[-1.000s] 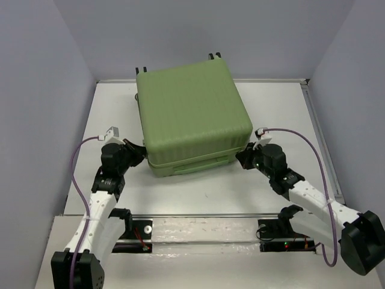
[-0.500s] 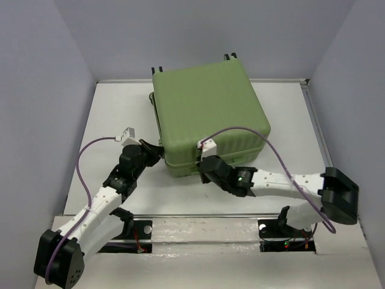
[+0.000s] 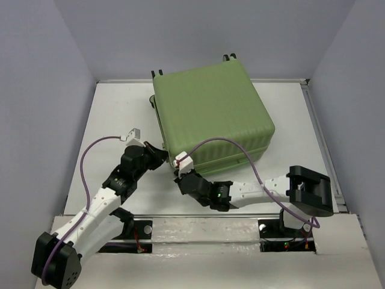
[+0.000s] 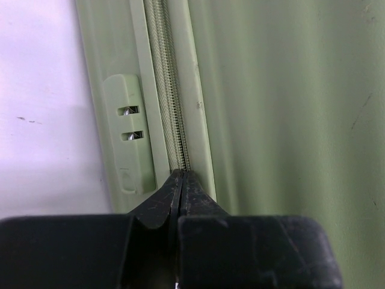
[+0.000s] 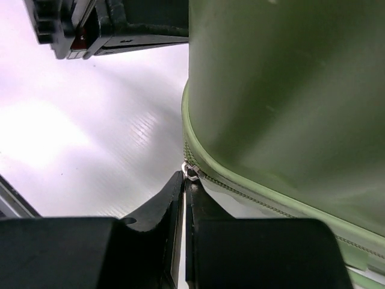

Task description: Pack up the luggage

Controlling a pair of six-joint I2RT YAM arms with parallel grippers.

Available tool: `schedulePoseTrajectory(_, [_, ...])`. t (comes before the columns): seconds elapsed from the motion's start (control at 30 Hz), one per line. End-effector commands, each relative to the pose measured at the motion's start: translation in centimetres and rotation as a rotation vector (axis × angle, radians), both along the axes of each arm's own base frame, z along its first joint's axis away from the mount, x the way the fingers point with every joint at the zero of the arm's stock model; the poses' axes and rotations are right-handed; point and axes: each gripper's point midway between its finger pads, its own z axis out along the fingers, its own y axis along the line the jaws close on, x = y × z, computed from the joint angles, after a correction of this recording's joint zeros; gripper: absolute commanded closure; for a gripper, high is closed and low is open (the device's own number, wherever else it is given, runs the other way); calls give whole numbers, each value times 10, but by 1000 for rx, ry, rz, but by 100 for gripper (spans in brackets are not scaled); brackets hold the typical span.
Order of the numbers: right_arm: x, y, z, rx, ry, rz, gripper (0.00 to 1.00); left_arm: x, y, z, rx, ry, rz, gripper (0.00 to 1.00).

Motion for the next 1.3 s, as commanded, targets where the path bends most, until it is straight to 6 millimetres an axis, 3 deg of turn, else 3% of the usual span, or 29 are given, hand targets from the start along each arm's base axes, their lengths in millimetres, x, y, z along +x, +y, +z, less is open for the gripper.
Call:
schedulePoseTrajectory(0.0, [-63,50,75,330,-11,298,93,-8,-37,33,-88,-62,-182,94])
schedulePoseTrajectory(0.03, [-65,48,72,320,5,305,93,-7,-38,34,-83,-64,-185,94])
schedulePoseTrajectory(0.1, [-73,31,46,242,79,303,91,-2,-35,44,-54,-87,-172,94])
schedulePoseTrajectory(0.17, [-76,17,50,204,123,292,58,4,-28,55,-21,-114,-140,91])
schedulePoseTrajectory(0.2, [-79,-4,27,79,194,247,43,7,-23,69,10,-137,-126,87])
schedulePoseTrajectory(0.27, [-78,-33,31,-7,256,165,18,16,-7,90,52,-176,-72,69])
schedulePoseTrajectory(0.3, [-76,-34,44,31,252,152,14,20,-3,98,49,-185,-53,62])
schedulePoseTrajectory(0.37, [-78,-54,54,25,257,136,10,24,10,109,76,-203,-30,48])
schedulePoseTrajectory(0.4, [-74,-68,75,85,234,113,13,29,21,120,84,-220,-9,36])
schedulePoseTrajectory(0.43, [-75,-74,88,124,226,117,13,34,30,124,91,-227,21,36])
schedulePoseTrajectory(0.53, [-43,-114,140,271,140,-1,60,47,44,139,87,-249,38,34])
schedulePoseTrajectory(0.57, [-12,-136,155,303,103,-109,86,55,54,145,91,-258,60,34])
schedulePoseTrajectory(0.6, [5,-153,168,329,79,-167,93,59,57,142,92,-247,66,34])
schedulePoseTrajectory(0.63, [23,-175,180,339,40,-230,93,65,57,138,92,-231,66,34])
schedulePoseTrajectory(0.67, [60,-210,200,358,-10,-354,93,67,53,135,73,-221,43,34])
schedulePoseTrajectory(0.7, [79,-227,203,344,-26,-420,93,65,50,132,61,-217,25,34])
schedulePoseTrajectory(0.73, [109,-262,224,376,-50,-515,90,63,45,130,44,-220,-2,35])
schedulePoseTrajectory(0.77, [124,-276,228,378,-48,-541,83,62,43,127,34,-225,-7,36])
schedulePoseTrajectory(0.8, [139,-287,231,378,-37,-560,72,58,43,117,27,-216,-8,38])
schedulePoseTrajectory(0.83, [164,-293,215,358,20,-582,58,56,43,111,26,-210,-14,39])
schedulePoseTrajectory(0.87, [182,-311,228,397,30,-583,27,52,41,105,22,-204,-25,41])
schedulePoseTrajectory(0.9, [194,-312,225,403,65,-560,14,50,39,99,18,-203,-35,41])
schedulePoseTrajectory(0.93, [217,-311,199,378,152,-563,7,43,37,86,12,-182,-57,42])
schedulePoseTrajectory(0.97, [228,-314,211,391,149,-536,1,37,35,76,6,-170,-68,42])
schedulePoseTrajectory(1.07, [251,-309,196,358,202,-508,0,27,28,68,-9,-160,-116,42])
schedulePoseTrajectory(1.1, [262,-303,178,337,251,-485,0,21,22,65,-14,-161,-141,42])
schedulePoseTrajectory(1.13, [268,-299,180,338,260,-467,0,17,17,63,-17,-157,-157,43])
schedulePoseTrajectory(1.17, [275,-289,163,334,318,-420,0,15,13,62,-19,-155,-170,43])
schedulePoseTrajectory(1.27, [278,-263,153,371,409,-285,0,2,-12,58,-29,-151,-231,43])
